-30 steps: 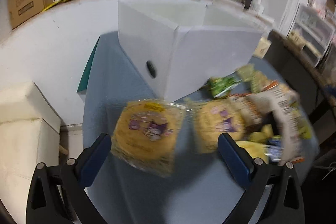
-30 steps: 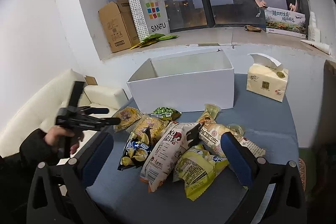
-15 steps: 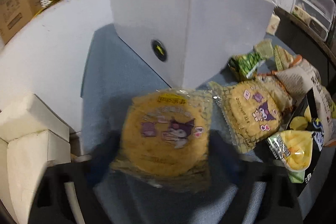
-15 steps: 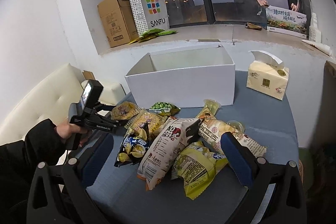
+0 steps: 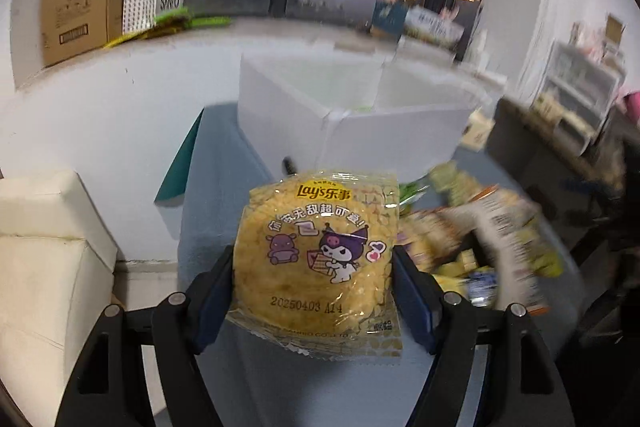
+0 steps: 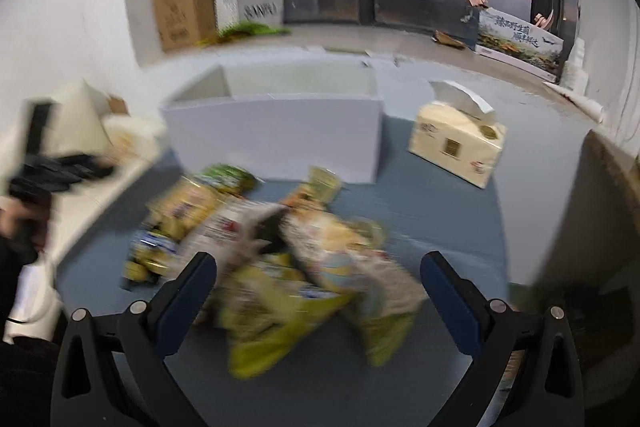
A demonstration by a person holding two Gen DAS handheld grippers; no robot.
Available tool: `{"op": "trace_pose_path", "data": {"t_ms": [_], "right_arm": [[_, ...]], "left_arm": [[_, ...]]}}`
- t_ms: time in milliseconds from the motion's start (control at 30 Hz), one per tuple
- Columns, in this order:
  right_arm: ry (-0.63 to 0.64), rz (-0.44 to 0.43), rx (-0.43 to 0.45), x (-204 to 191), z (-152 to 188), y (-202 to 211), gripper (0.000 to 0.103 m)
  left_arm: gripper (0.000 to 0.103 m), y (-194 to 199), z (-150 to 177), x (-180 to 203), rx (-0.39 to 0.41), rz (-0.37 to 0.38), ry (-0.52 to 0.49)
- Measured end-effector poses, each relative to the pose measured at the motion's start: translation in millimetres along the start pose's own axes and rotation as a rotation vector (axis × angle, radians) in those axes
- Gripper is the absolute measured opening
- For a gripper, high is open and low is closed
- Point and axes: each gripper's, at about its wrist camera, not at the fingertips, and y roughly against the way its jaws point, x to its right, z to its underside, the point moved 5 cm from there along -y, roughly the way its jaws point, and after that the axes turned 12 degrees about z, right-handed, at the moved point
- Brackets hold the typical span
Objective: Organize snacks
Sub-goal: 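Grasp the Lay's cracker pack with the left gripper, then lift the Lay's pack while the right gripper grasps the tall illustrated bag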
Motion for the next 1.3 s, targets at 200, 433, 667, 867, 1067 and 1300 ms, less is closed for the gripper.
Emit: {"op": "trace_pose_path", "data": {"t_ms": [200, 433, 667, 867, 1067, 1300], "right_arm": [[0.036, -0.021, -0.126, 8, 3, -54, 0.103], [0.003, -0.026, -0.287, 14, 13, -101, 0.091], [-0.03, -0.117, -0.276, 20, 23, -75, 0.034], [-0.098, -0.128, -0.165, 40, 10, -28, 0.034], [-0.243, -0.196, -0.017, 63, -25, 16, 0.034], [-0.358, -0.285, 0.063, 57, -81, 19, 0.034]], "left_arm": [[0.078, 21, -6, 48, 0.043, 0.079, -0.051], [0.078, 22, -5, 78, 0.038, 0.144, -0.094], [0.078, 19, -6, 77, 0.032, 0.147, -0.078], [0.078, 23, -10, 73, 0.055, 0.147, -0.051], [0.078, 33, -37, 76, 0.131, 0.179, -0.03], [0.078, 28, -95, 83, 0.213, 0.203, -0.043]]}}
